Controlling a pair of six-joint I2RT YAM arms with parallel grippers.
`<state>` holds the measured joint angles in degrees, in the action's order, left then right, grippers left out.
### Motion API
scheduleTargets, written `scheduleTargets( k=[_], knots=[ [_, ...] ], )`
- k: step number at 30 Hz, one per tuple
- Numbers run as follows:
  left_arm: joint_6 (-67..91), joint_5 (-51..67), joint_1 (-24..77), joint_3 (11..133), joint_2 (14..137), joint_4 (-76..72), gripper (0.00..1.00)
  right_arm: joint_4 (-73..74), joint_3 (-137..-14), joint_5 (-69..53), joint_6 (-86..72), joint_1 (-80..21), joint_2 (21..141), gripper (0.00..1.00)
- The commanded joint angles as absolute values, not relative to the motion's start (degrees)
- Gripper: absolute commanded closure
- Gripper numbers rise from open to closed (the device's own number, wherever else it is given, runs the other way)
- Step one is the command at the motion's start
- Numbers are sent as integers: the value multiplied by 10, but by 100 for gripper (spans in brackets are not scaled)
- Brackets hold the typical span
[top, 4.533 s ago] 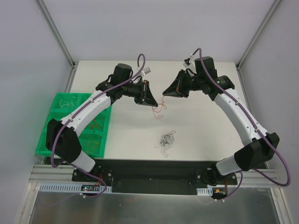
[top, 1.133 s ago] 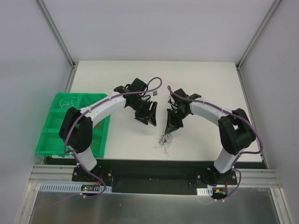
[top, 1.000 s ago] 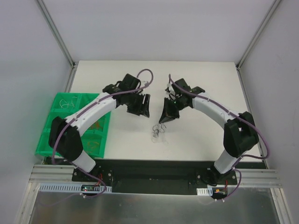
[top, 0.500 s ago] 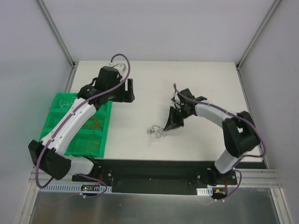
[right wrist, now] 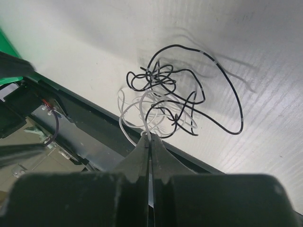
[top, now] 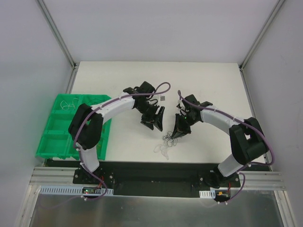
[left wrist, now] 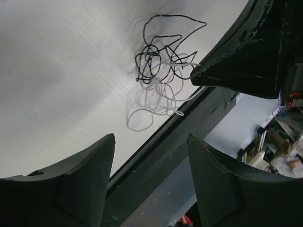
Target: Untangle the cables
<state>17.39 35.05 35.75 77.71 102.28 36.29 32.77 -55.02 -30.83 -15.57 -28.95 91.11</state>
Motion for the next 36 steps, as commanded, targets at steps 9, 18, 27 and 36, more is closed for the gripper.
scheduleTargets(
  k=[9,18,27,36],
  knots=[
    [185,417,398,849,1157,330,49,334,-574,-317,-149,-283,880,100],
    [199,439,417,864,1212,317,51,333,-570,-317,-149,-282,876,100],
    [201,407,423,851,1225,308,84,333,-565,-310,-146,-280,873,100],
    [214,59,318,758,973,341,100,492,-605,-47,-119,-251,796,100]
  ],
)
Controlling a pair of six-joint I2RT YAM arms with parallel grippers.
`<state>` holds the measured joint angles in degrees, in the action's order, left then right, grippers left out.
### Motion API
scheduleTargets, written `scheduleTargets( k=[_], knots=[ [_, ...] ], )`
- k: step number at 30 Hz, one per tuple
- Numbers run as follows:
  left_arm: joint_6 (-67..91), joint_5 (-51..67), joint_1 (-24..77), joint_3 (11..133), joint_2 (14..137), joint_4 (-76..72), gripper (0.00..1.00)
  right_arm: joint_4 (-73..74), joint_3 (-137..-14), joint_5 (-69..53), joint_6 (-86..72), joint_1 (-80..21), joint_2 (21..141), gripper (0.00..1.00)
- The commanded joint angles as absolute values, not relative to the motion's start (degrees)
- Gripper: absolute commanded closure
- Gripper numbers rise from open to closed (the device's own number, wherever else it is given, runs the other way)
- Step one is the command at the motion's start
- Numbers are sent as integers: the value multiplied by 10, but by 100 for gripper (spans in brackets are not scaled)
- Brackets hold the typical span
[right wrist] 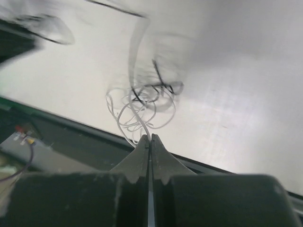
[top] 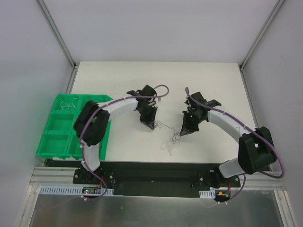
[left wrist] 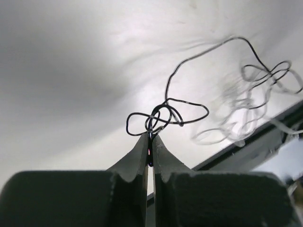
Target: Untangle the cables
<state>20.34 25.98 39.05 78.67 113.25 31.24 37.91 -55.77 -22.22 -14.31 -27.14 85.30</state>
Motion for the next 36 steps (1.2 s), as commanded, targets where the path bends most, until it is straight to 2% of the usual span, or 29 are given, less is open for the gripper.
scheduleTargets(
  k=[1,6,9,16,20,22,26,28,31,33,36],
  knots=[
    [216,20,299,747,939,347,100,513,-616,-4,-114,-243,785,100],
    [172,-146,242,740,777,362,100,599,-684,160,-83,-211,763,100],
    [124,-177,241,761,730,358,100,616,-716,206,-72,-206,758,100],
    [116,-242,234,808,718,388,100,636,-738,210,-77,-150,784,100],
    [189,-312,220,854,725,461,100,633,-707,188,-84,-65,786,100],
    [211,-299,193,880,729,483,100,621,-697,160,-68,-39,786,100],
    [229,-301,171,896,732,500,100,620,-686,187,-64,-11,798,100],
    [237,-287,160,897,734,503,100,611,-679,148,-56,30,809,100],
    [231,-205,153,897,738,492,100,587,-681,84,-19,40,817,99],
    [217,-124,153,888,741,468,100,593,-692,118,-18,40,832,99],
    [221,-105,153,886,740,468,100,609,-706,131,-25,66,861,100]
  ],
)
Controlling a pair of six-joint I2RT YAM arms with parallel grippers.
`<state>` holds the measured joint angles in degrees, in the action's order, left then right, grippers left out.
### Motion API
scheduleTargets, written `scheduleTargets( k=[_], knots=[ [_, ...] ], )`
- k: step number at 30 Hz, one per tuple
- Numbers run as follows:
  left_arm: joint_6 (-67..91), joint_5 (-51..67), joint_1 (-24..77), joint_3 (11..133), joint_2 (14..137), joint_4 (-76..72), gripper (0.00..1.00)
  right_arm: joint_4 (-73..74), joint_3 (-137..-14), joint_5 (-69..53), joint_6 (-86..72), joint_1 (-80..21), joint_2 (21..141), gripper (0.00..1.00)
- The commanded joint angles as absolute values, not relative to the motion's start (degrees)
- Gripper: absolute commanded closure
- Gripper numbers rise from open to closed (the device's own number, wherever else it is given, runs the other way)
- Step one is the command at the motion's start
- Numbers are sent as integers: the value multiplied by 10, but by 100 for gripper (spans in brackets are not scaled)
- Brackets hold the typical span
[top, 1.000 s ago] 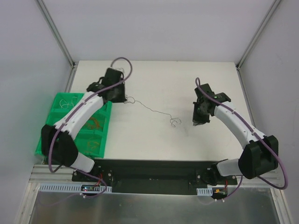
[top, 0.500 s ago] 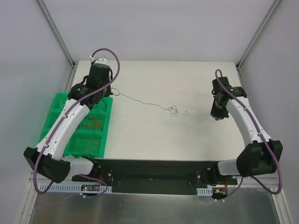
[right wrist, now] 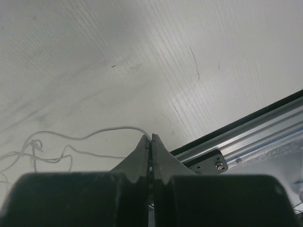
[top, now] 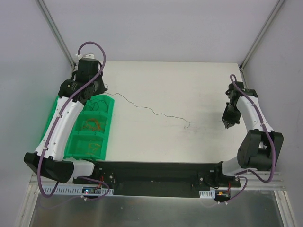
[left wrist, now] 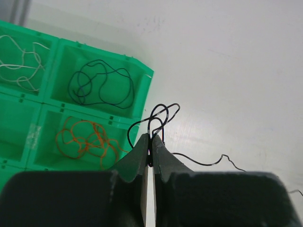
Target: Untangle the cables
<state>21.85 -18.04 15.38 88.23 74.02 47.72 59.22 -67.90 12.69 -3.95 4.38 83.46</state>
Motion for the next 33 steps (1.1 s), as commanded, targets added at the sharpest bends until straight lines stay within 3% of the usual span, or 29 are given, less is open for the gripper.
scheduleTargets(
  k=[1,3,9,15,23,29,33],
  knots=[
    [221,-103,153,884,737,466,100,611,-712,144,-26,69,867,99],
    [213,-110,153,888,731,471,100,613,-720,169,-30,73,872,100],
    [273,-369,146,892,663,528,100,613,-720,181,-42,134,901,100],
    [286,-453,146,898,630,561,100,609,-743,153,-40,135,949,99],
    [251,-349,146,894,654,520,100,635,-809,152,-31,132,998,100],
    [228,-34,149,885,671,423,100,601,-789,66,-4,88,973,100],
    [231,-21,174,903,682,404,100,592,-774,57,19,62,952,99]
  ],
)
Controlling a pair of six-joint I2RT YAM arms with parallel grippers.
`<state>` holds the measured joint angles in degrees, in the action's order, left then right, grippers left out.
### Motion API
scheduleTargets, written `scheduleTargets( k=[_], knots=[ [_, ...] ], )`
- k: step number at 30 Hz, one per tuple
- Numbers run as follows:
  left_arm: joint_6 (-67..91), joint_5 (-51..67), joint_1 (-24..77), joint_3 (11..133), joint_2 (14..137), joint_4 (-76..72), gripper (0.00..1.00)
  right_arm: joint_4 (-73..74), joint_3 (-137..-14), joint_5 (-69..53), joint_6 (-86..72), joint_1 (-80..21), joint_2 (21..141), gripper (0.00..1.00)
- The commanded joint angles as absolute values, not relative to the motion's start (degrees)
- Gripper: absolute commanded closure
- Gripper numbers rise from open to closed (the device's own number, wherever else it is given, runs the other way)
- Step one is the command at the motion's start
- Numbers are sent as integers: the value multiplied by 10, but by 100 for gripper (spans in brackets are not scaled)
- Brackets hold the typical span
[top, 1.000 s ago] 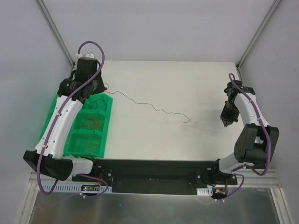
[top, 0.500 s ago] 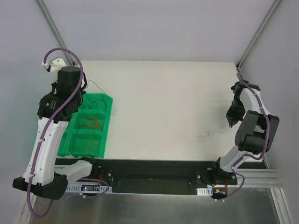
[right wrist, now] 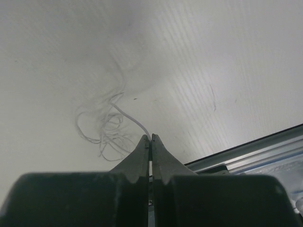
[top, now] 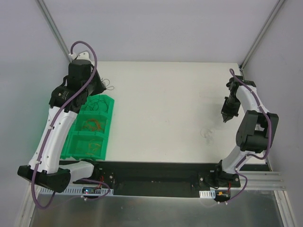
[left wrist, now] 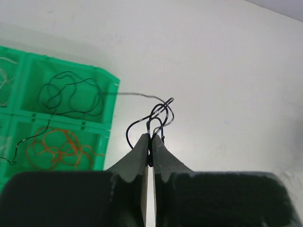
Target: Untangle the cables
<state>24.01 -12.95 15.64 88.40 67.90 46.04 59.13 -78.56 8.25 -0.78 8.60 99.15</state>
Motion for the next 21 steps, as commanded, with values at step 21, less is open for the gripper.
scheduleTargets(
  k=[21],
  knots=[
    [244,268,264,849,812,345,100,574,-735,36,29,34,915,87]
  ],
)
